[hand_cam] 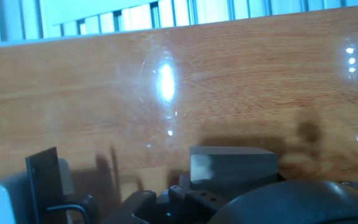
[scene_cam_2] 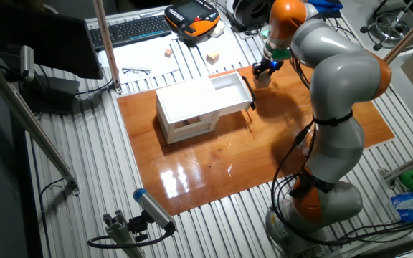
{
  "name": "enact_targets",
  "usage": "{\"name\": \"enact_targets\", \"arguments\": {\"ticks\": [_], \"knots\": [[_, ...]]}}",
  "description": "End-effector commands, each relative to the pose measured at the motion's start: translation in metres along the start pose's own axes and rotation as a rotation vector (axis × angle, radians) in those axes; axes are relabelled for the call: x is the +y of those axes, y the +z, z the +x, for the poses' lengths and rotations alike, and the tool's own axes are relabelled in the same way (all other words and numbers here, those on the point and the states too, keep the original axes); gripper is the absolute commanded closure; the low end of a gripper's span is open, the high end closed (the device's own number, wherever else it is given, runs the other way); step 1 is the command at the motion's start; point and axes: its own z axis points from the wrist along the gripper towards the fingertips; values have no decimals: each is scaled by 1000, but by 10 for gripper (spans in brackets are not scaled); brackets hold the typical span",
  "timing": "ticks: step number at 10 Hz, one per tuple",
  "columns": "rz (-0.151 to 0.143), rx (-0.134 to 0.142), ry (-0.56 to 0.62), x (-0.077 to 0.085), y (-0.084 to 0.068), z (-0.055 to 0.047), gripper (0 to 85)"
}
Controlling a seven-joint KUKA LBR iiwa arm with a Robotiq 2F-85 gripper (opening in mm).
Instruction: Put things in the drawer
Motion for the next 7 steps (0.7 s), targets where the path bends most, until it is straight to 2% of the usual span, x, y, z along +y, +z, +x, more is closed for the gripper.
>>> {"name": "enact_targets", "arguments": {"ticks": [1,2,3,5,6,7], "knots": [[11,11,-2,0,0,0,850],[12,18,18,0,0,0,850],[-6,30,43,0,0,0,850],[-36,16,63,-3,2,6,850],[-39,13,55,-4,-6,5,850],[-22,12,41,-2,-18,8,850]]}}
